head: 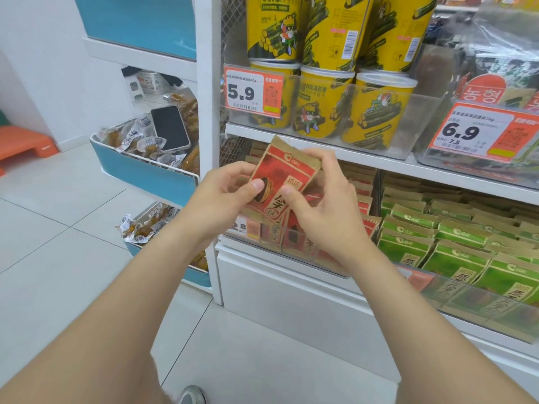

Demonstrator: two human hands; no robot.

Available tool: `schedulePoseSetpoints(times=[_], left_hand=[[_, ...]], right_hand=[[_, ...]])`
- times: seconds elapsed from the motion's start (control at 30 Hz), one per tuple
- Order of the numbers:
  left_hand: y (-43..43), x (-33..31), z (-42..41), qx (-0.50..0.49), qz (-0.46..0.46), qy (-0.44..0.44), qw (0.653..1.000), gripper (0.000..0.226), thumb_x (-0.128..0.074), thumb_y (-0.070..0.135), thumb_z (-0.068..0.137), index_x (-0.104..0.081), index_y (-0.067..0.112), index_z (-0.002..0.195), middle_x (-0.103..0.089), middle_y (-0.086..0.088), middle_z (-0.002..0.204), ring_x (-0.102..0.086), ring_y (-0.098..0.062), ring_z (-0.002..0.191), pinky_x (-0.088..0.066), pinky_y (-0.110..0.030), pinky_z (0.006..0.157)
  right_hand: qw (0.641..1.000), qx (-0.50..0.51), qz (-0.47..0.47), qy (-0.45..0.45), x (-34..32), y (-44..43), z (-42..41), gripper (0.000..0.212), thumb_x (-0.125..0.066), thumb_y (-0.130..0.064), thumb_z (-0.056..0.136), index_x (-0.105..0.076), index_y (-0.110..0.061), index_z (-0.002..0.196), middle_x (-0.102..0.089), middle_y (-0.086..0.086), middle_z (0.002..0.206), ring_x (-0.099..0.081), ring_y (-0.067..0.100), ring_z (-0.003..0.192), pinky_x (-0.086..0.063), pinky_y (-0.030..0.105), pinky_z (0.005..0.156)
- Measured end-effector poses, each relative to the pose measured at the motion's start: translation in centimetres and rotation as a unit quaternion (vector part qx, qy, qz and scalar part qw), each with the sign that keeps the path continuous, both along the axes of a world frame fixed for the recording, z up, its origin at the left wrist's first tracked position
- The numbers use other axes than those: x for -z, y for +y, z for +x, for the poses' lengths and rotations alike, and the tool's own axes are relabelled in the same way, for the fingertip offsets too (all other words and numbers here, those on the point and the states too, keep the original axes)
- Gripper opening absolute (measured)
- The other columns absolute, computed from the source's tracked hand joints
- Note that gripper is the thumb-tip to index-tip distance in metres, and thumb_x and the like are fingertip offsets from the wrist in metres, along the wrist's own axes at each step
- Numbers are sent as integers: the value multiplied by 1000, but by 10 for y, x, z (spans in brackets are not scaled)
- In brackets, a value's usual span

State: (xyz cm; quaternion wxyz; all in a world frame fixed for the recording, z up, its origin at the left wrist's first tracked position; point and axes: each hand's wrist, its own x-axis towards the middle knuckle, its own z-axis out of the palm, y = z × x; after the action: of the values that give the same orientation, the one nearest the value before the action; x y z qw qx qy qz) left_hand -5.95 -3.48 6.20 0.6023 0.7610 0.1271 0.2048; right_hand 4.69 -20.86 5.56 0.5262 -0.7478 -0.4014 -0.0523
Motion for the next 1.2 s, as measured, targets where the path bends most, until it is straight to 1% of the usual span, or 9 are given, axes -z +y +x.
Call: schedulePoseSetpoints(times=[0.17,0.3,0.47,0.6,0.73,0.9,1.07,1.13,1.2], left_hand=[[30,14,7,-164,103,46,980,25,-70,22,105,-68,29,129,-70,4,124,-71,-17,108,-59,-46,97],[46,28,6,-198,154,112,962,47,-69,9,102,-53,25,143,-61,-3,134,-64,-12,101,-56,-34,76],[53,39,9,-204,214,104,950,60,-76,7,95,-46,24,144,-58,-4,131,-62,-24,119,-53,-37,93],[51,43,10,-186,275,69,941,71,-71,-7,88,-45,31,143,-52,-2,130,-65,-28,108,-59,-51,91],[52,44,7,-186,323,69,925,80,-70,-11,88,-43,30,151,-45,-3,145,-66,-28,100,-60,-52,87],[53,50,7,-135,438,86,885,44,-69,4,97,-63,26,135,-44,4,146,-63,-26,113,-61,-50,87],[40,51,18,-198,517,132,822,37,-72,14,95,-60,17,130,-54,-5,135,-46,-33,122,-43,-47,97],[36,51,22,-202,551,114,801,48,-74,9,90,-58,19,134,-55,-4,140,-40,-33,130,-35,-50,102],[31,51,24,-174,561,88,804,64,-74,2,85,-54,24,142,-54,1,147,-33,-31,139,-29,-54,108]], right_hand=[[994,51,2,-94,11,31,-3,19,-73,-21,102,-60,-20,116,-68,-15,85,-64,1,75,-43,8,71],[991,44,-4,-130,21,60,-3,16,-72,-18,101,-59,-19,111,-68,-8,83,-67,16,76,-56,40,69],[977,70,-61,-194,32,82,-5,17,-74,-20,99,-62,-18,111,-53,-16,75,-54,17,68,-38,34,54],[932,139,-159,-293,39,96,0,20,-76,-25,96,-68,-15,112,-67,0,92,-55,32,94,-39,43,78],[900,169,-252,-312,47,103,7,28,-87,-20,81,-71,-19,105,-53,10,117,-45,37,111,-32,50,94],[862,167,-349,-327,49,97,5,32,-82,-26,83,-71,-19,112,-48,16,130,-43,41,122,-27,57,106],[881,126,-329,-317,18,72,-8,28,-70,-12,84,-66,-9,111,-60,12,111,-54,36,105,-35,41,81],[876,97,-391,-265,13,55,-11,11,-65,-7,91,-63,-12,100,-59,5,91,-62,36,96,-36,39,72],[863,101,-433,-242,17,42,-14,19,-59,1,92,-50,-14,88,-46,2,80,-67,37,91,-40,39,67]])
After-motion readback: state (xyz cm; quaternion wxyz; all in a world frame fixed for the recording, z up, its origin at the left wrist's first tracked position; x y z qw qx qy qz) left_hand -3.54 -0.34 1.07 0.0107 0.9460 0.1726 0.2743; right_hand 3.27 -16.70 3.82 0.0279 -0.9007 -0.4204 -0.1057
